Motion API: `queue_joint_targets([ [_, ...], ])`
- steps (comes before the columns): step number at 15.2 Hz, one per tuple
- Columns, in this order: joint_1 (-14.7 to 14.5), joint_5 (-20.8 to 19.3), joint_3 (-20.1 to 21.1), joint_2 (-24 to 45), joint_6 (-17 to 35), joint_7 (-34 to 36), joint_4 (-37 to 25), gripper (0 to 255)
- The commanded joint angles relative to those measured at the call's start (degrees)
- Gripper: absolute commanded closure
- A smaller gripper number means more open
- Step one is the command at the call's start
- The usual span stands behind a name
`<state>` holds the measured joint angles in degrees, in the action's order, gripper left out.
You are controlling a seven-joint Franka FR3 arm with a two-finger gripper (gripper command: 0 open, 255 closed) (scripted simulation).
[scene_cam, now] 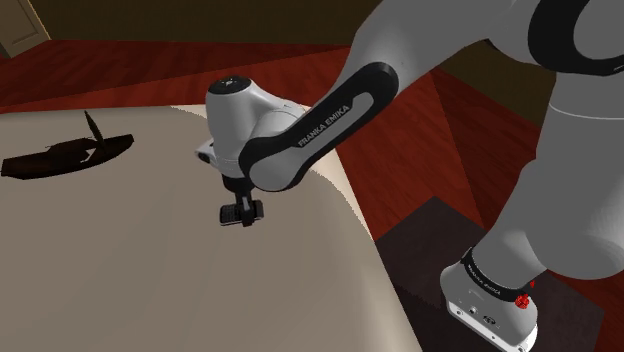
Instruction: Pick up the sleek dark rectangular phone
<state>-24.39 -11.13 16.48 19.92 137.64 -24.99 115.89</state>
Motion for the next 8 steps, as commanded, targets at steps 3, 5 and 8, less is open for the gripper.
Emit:
queue_joint_targets([
  [3,0.34,1.09,0.52,-2.12,-2.53,-0.74,-0.51,255],
  [5,0.48,1.59,0.72,-3.07,-3.8,-1.11,-0.89,255],
  [8,0.67,2.3,1.0,-4.42,-5.74,-1.63,-1.56,255],
])
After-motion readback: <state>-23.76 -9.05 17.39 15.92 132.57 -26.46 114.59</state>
